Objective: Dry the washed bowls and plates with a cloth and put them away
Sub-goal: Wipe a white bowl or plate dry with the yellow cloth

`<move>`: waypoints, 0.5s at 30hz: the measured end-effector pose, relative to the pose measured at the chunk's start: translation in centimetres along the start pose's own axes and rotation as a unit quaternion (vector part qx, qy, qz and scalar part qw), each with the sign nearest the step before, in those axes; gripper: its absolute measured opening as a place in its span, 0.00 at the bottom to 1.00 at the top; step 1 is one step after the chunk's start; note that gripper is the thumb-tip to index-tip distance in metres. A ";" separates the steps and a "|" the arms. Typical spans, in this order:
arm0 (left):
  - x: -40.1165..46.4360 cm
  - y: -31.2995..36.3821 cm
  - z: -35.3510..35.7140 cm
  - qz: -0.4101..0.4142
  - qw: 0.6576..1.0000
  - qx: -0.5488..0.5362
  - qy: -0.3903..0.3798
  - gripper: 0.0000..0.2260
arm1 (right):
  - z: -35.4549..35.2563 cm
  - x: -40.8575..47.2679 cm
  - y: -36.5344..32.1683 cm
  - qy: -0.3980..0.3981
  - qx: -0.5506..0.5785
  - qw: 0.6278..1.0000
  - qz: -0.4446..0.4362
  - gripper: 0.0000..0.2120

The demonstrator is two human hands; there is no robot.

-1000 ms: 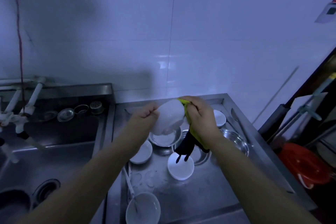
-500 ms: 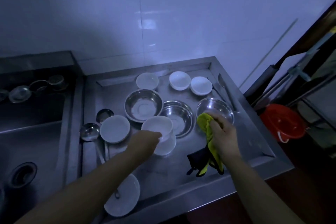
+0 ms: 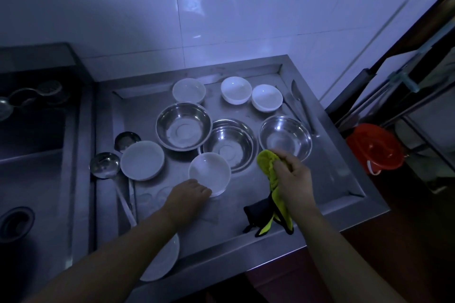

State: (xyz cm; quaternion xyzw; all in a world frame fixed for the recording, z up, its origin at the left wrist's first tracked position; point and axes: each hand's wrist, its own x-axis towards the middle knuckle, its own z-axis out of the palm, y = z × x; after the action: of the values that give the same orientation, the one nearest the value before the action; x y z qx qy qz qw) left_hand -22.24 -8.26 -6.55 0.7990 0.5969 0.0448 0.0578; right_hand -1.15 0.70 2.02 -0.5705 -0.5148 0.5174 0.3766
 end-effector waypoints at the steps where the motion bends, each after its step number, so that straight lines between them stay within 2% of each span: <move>1: 0.0 -0.1 0.0 0.004 1.000 -0.010 0.011 0.16 | 0.2 -0.1 0.0 -0.004 0.002 1.000 0.001 0.12; 4: -0.7 -0.6 -0.8 0.005 0.997 -0.038 0.064 0.21 | 1.1 -0.6 -0.2 -0.013 0.004 1.000 -0.006 0.12; 5: -1.3 -1.0 -1.1 -0.011 0.995 -0.058 0.085 0.22 | 1.4 -0.8 -0.3 -0.015 0.006 1.000 -0.007 0.12; 7: -3.1 -1.8 -1.6 -0.073 0.990 -0.093 0.077 0.19 | 2.0 -1.2 -0.6 -0.021 0.003 1.000 -0.009 0.12; 10: -6.5 -3.0 -1.2 -0.191 0.974 -0.105 -0.062 0.11 | 3.4 -2.1 -0.9 -0.033 0.007 0.999 -0.013 0.12; 12: -8.4 -3.6 -0.5 -0.208 0.957 -0.095 -0.178 0.13 | 4.4 -2.9 -1.2 -0.040 0.014 0.999 -0.017 0.12; 15: -9.7 -4.3 0.5 -0.205 0.941 -0.079 -0.258 0.14 | 5.8 -4.2 -1.8 -0.053 0.035 0.998 -0.028 0.11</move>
State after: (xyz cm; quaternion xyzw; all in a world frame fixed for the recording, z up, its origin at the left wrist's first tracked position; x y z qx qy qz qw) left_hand -28.99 -16.38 -7.70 0.6360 0.7071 -0.1289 0.2808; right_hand -6.89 -3.67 3.61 -0.5146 -0.5311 0.5537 0.3828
